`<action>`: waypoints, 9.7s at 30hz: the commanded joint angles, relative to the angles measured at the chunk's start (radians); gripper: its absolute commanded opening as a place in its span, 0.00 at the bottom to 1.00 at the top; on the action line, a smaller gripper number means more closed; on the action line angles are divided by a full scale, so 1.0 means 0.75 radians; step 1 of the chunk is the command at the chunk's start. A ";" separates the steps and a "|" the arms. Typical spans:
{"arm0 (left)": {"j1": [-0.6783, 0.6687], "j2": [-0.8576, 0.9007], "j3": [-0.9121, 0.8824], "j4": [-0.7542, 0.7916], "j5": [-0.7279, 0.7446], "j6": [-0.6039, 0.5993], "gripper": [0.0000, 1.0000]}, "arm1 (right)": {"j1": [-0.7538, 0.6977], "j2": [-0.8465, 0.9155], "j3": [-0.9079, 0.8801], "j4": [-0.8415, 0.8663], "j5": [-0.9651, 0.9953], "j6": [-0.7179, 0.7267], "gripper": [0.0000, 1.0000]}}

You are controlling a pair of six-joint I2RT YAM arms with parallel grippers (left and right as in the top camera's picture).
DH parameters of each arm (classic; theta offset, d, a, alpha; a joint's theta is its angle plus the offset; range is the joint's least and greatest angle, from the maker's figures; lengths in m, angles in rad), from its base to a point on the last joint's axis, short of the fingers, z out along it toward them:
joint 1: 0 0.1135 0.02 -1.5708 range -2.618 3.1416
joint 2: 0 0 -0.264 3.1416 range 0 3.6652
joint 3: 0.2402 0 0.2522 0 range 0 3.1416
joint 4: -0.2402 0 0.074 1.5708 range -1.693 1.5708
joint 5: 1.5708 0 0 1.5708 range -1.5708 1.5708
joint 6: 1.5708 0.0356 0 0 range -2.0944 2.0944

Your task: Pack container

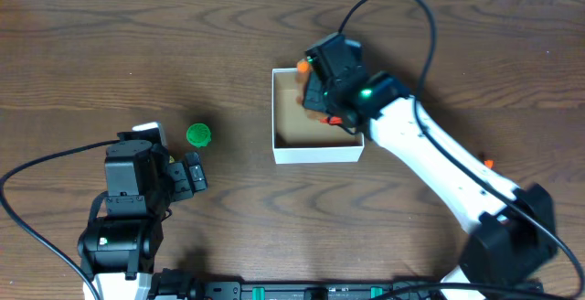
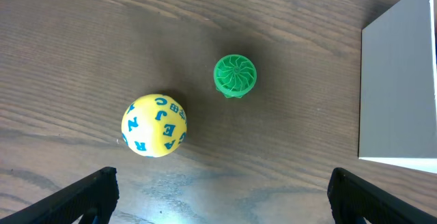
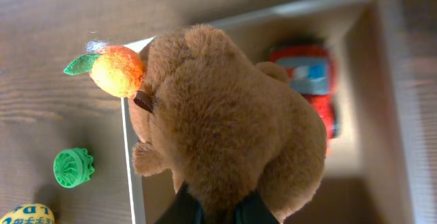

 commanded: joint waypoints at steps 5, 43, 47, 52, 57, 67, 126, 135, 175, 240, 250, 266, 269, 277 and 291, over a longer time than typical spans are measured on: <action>0.004 0.002 0.030 -0.004 -0.002 -0.008 0.98 | 0.075 0.105 0.012 0.044 -0.104 0.108 0.01; 0.004 0.002 0.029 -0.028 -0.002 -0.007 0.98 | 0.020 0.203 0.018 0.131 0.047 -0.061 0.68; 0.004 0.002 0.029 -0.029 -0.002 -0.007 0.98 | -0.004 0.139 0.038 0.143 0.089 -0.143 0.72; 0.004 0.002 0.029 -0.028 -0.002 -0.007 0.98 | -0.116 -0.029 0.041 0.062 0.133 -0.259 0.99; 0.004 0.002 0.029 -0.028 -0.002 -0.007 0.98 | -0.378 -0.244 0.041 -0.210 0.164 -0.259 0.99; 0.004 0.002 0.029 -0.028 -0.002 -0.007 0.98 | -1.086 -0.394 0.003 -0.742 0.081 -0.484 0.99; 0.004 0.002 0.029 -0.028 -0.002 -0.008 0.98 | -0.383 -0.713 -0.395 0.049 -0.024 -0.804 0.01; 0.004 0.002 0.029 -0.028 -0.002 -0.008 0.98 | -0.067 -0.639 -0.395 0.264 0.119 -0.828 0.01; 0.004 0.002 0.029 -0.028 -0.002 -0.007 0.98 | 0.001 -0.209 -0.395 0.271 0.011 -0.828 0.01; 0.004 0.002 0.023 -0.033 -0.002 -0.008 0.98 | -0.509 -0.114 -0.349 -0.066 -0.048 -0.683 0.62; 0.004 0.002 0.023 -0.033 -0.002 -0.007 0.98 | -0.500 0.135 -0.349 -0.047 -0.104 -0.683 0.51; 0.004 0.002 0.023 -0.033 -0.002 -0.007 0.98 | -0.495 0.199 -0.334 -0.071 -0.158 -0.687 0.01; 0.004 0.002 0.023 -0.033 -0.002 -0.007 0.98 | -0.495 0.143 -0.292 -0.111 -0.090 -0.687 0.01; 0.004 0.002 0.023 -0.033 -0.002 -0.008 0.98 | -0.464 -0.170 -0.205 -0.095 0.056 -0.699 0.01; 0.004 0.002 0.023 -0.033 -0.002 -0.008 0.98 | -0.136 -0.235 -0.207 0.014 -0.061 -1.259 0.01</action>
